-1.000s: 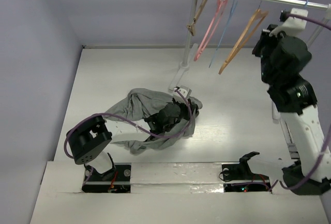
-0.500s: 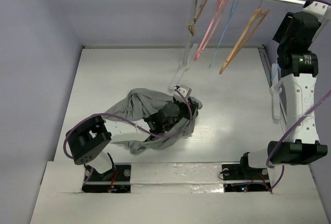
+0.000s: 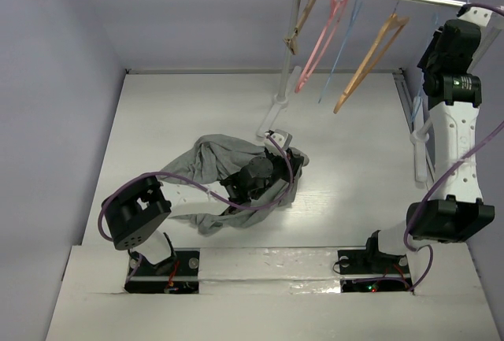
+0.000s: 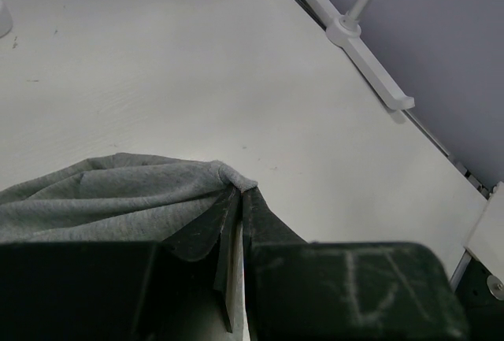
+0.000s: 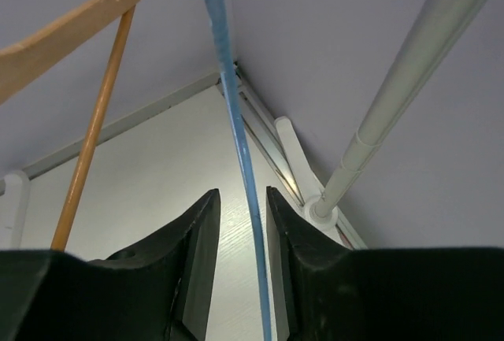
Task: Place the t-shirt on the hanger
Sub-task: Pick up the hanger from the clothesline.
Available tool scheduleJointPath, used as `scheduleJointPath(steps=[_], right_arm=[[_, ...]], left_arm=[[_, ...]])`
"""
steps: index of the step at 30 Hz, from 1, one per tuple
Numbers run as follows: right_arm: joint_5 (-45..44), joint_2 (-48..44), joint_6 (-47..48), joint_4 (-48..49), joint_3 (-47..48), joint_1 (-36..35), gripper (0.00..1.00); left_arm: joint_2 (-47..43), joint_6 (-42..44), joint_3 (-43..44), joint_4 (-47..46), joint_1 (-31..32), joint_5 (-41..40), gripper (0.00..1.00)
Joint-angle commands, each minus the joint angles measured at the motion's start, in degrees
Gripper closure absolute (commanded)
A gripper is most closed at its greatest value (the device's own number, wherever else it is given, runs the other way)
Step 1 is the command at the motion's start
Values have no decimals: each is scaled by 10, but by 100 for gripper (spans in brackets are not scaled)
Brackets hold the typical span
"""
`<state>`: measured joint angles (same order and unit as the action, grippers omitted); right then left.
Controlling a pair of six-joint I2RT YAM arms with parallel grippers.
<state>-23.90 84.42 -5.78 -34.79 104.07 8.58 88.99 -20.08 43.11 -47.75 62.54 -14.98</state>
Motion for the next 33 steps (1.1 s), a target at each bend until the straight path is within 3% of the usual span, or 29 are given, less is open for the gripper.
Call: scheduleJointPath(steps=[1, 12, 22, 33], right_arm=[[5, 7, 10, 2, 17, 2, 65], [17, 5, 22, 7, 51, 2, 100], [47, -55, 16, 45, -5, 2, 100], [99, -190, -27, 110, -219, 2, 100]], left_arm=[[-12, -5, 0, -41, -1, 7, 100], [-7, -8, 4, -42, -1, 14, 100], [-9, 4, 13, -25, -1, -4, 100], [-23, 14, 15, -7, -12, -22, 100]])
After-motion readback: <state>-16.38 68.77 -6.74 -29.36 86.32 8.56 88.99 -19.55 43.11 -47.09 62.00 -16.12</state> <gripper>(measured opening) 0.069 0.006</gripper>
